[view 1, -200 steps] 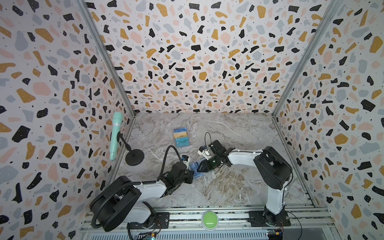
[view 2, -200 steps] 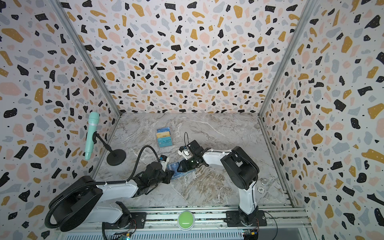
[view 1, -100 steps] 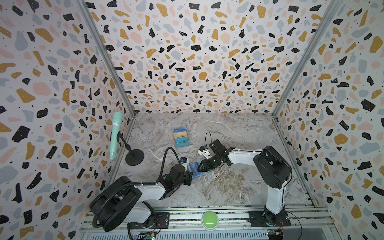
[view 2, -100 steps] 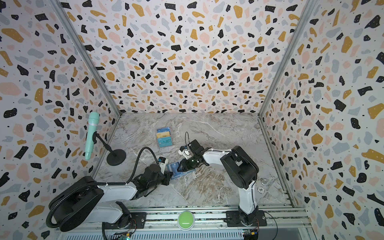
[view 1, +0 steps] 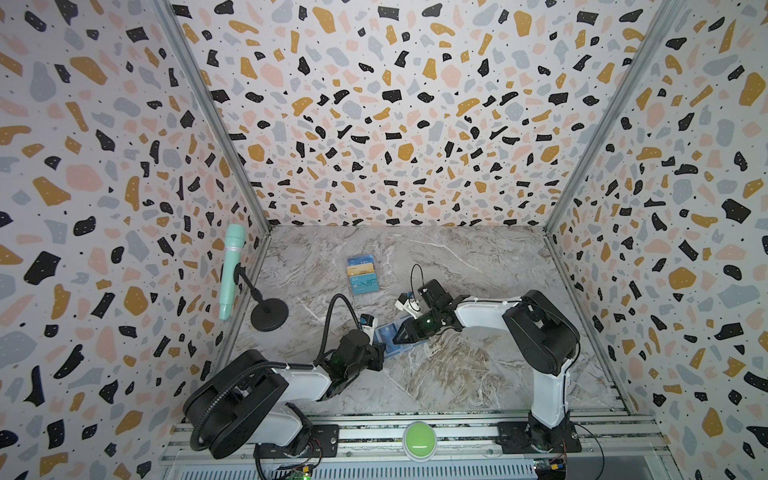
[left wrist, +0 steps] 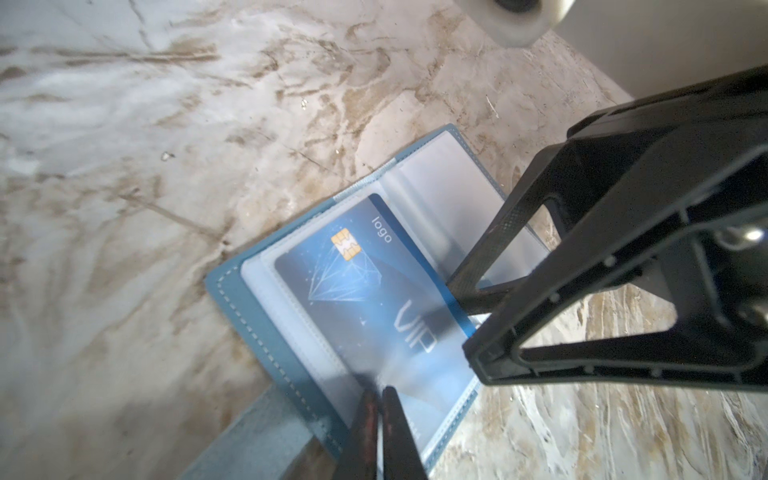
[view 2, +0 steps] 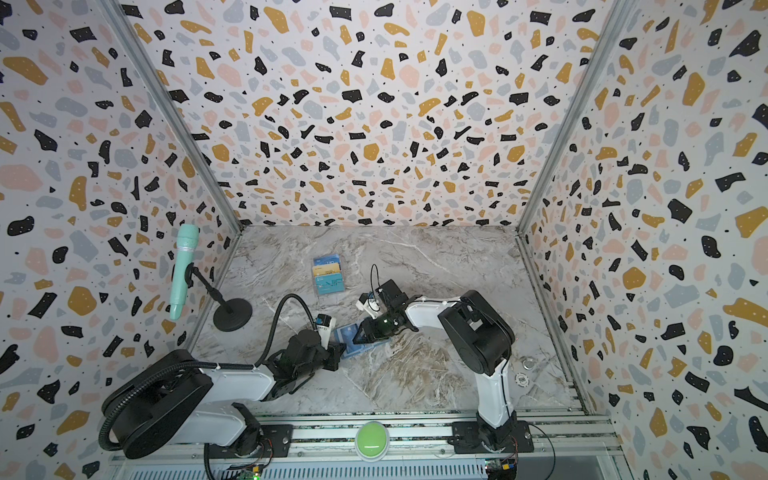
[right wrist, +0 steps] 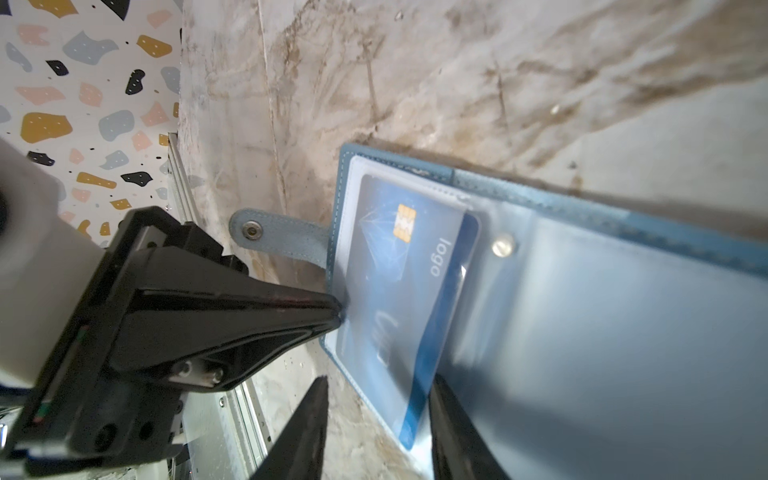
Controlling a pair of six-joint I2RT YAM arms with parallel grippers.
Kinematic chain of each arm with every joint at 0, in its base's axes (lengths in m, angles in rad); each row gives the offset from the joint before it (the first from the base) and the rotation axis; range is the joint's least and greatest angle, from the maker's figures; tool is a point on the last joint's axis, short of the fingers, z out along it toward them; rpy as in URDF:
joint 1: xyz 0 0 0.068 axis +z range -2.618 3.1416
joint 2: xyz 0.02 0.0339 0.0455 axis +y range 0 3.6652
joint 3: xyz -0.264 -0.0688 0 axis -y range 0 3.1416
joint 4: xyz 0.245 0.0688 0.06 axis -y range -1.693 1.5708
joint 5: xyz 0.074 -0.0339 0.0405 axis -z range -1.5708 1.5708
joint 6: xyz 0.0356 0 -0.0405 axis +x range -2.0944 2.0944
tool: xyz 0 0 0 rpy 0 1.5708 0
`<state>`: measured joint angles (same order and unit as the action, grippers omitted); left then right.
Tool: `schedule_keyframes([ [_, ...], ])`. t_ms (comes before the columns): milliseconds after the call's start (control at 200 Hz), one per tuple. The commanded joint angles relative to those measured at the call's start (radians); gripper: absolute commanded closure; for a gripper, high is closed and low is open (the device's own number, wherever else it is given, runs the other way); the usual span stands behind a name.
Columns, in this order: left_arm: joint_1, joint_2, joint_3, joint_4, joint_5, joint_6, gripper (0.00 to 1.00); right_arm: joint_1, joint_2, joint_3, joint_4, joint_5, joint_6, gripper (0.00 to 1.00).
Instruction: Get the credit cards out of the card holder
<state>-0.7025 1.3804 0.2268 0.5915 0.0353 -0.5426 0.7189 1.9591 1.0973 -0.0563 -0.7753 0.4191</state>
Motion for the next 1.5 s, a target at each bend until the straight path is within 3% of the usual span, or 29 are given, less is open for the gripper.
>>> schedule_keyframes([
  [0, -0.002, 0.011, -0.035, -0.050, -0.020, 0.000, 0.91, 0.003, 0.009, 0.007, 0.040, -0.096, 0.026, 0.59],
  [395, -0.001, 0.025, -0.048, -0.029, -0.018, -0.004, 0.91, -0.017, 0.038, -0.025, 0.172, -0.233, 0.114, 0.59],
  [1191, -0.002, -0.002, -0.053, -0.054, -0.037, -0.002, 0.91, 0.014, 0.118, 0.043, 0.120, -0.194, 0.095, 0.61],
  [1497, -0.002, -0.012, -0.067, -0.062, -0.055, -0.011, 0.92, 0.005, 0.090, 0.009, 0.213, -0.278, 0.142, 0.65],
])
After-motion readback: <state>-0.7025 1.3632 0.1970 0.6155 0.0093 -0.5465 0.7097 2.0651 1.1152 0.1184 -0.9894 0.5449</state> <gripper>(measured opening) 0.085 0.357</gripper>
